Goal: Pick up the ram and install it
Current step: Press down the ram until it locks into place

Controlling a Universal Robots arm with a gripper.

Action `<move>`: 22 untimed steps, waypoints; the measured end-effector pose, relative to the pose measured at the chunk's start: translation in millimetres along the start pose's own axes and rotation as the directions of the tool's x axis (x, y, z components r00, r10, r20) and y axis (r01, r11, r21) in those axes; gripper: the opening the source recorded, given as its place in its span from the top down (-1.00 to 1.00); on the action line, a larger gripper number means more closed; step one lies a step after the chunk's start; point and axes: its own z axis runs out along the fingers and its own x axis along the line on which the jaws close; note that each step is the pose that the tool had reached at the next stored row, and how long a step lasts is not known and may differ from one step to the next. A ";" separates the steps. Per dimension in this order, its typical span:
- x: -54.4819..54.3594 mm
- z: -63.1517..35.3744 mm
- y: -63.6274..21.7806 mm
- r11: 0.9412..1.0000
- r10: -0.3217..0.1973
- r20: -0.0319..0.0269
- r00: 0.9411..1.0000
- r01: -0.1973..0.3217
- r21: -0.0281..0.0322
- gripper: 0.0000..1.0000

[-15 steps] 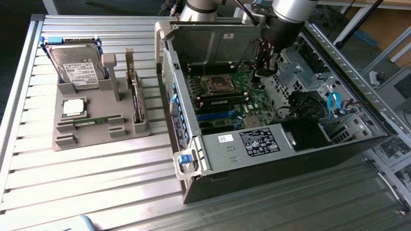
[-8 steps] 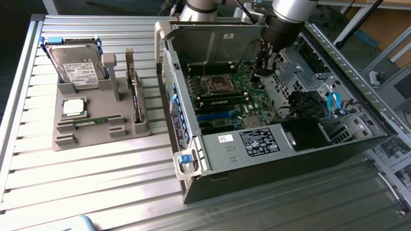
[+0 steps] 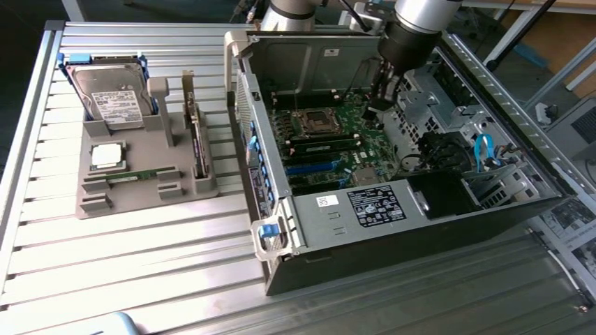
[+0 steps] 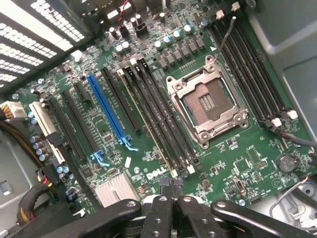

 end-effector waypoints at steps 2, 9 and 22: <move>0.0 0.0 0.0 1.000 0.016 0.000 1.000 -0.016 -0.001 0.79; 0.0 0.0 0.0 0.999 0.054 0.001 0.999 -0.054 -0.003 0.79; 0.0 0.0 0.0 0.990 0.139 0.002 0.990 -0.139 -0.009 0.79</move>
